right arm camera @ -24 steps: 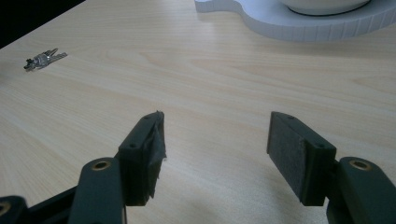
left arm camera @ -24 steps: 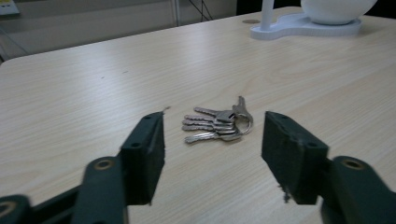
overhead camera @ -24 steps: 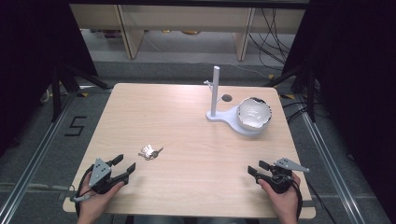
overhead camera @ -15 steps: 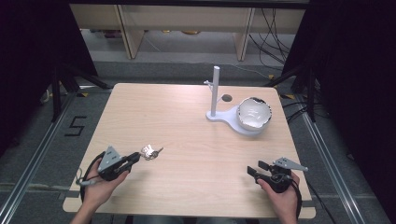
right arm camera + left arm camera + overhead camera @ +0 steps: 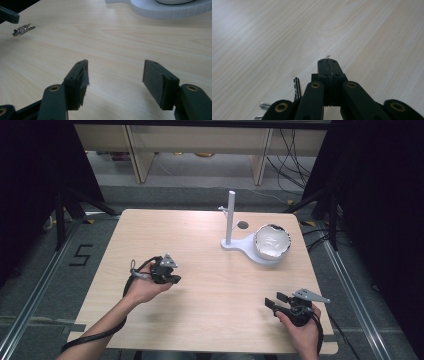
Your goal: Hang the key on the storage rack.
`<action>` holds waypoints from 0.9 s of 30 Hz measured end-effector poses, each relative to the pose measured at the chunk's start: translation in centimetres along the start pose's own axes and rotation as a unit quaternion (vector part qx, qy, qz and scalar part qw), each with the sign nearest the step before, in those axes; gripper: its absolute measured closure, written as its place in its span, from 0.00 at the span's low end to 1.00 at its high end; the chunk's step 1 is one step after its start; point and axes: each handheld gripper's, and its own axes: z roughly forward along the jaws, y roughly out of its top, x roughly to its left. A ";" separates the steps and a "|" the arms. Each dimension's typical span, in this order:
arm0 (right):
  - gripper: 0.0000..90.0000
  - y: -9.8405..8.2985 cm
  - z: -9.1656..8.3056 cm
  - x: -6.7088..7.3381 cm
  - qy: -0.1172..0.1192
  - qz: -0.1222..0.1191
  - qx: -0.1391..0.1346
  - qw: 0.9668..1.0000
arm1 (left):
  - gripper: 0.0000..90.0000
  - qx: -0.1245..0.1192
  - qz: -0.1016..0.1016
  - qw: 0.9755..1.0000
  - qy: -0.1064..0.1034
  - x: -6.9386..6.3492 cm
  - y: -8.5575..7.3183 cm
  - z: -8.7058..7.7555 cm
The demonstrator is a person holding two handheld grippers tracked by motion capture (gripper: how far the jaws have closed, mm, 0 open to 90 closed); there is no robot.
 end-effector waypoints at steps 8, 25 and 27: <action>0.43 0.0 0.1 0.0 -0.001 -0.010 -0.003 1.000 | 0.99 0.044 -0.021 0.999 0.005 0.5 0.7 1.8; 0.43 0.0 0.0 0.1 0.002 0.017 0.002 1.000 | 0.99 0.074 -0.064 0.995 0.012 2.0 -0.2 2.8; 0.43 0.0 0.0 -0.1 -0.002 -0.002 -0.003 1.000 | 1.00 0.073 -0.067 0.995 0.011 2.2 -0.3 2.8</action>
